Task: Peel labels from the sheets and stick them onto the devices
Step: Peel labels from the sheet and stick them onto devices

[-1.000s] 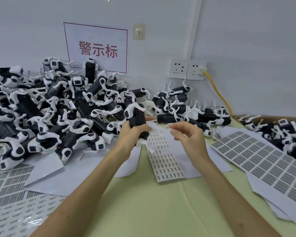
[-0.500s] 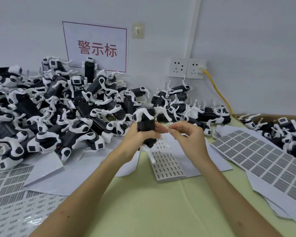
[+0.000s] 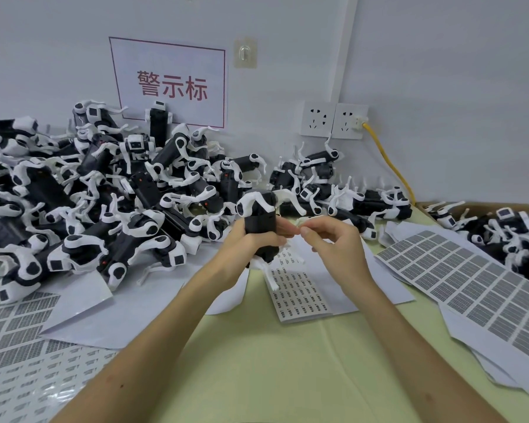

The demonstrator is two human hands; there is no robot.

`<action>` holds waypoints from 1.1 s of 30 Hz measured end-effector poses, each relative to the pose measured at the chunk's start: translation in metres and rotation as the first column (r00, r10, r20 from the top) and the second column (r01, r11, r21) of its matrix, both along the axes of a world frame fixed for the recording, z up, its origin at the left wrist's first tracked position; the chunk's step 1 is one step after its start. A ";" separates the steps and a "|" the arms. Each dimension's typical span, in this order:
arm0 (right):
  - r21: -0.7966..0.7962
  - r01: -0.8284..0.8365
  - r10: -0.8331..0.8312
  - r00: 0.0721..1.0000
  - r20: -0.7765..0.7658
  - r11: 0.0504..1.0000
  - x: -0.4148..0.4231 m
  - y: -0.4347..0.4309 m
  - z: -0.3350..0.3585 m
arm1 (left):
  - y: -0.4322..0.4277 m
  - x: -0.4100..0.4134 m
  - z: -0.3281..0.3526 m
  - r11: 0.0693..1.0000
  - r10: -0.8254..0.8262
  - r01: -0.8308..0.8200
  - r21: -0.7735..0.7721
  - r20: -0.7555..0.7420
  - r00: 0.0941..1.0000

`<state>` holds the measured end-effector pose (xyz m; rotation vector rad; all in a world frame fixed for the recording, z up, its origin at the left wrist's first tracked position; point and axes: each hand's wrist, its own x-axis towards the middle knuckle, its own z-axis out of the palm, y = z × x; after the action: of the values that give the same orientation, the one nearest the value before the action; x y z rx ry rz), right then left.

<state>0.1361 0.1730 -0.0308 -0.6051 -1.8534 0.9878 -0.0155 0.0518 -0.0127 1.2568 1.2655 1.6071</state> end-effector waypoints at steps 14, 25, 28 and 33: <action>0.001 0.013 -0.013 0.998 0.057 1.000 -0.002 -0.002 0.000 | 0.003 0.006 -0.003 0.997 0.044 -0.046 -0.061 -0.028 0.999; 0.010 0.022 -0.023 0.997 0.074 1.000 -0.004 -0.008 0.000 | 0.009 0.001 -0.006 0.983 0.159 -0.153 -0.103 0.055 0.986; -0.014 0.028 -0.027 0.998 0.060 0.999 -0.003 -0.007 0.000 | 0.012 -0.001 -0.007 0.976 0.171 -0.143 -0.163 0.175 0.969; -0.081 0.057 -0.060 0.998 -0.035 0.995 0.002 -0.001 0.003 | 0.011 -0.008 -0.005 0.963 0.185 -0.097 -0.250 0.359 0.915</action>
<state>0.1386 0.1717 -0.0278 -0.6801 -1.7602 1.0317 -0.0232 0.0632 -0.0178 0.6818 1.2670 1.6539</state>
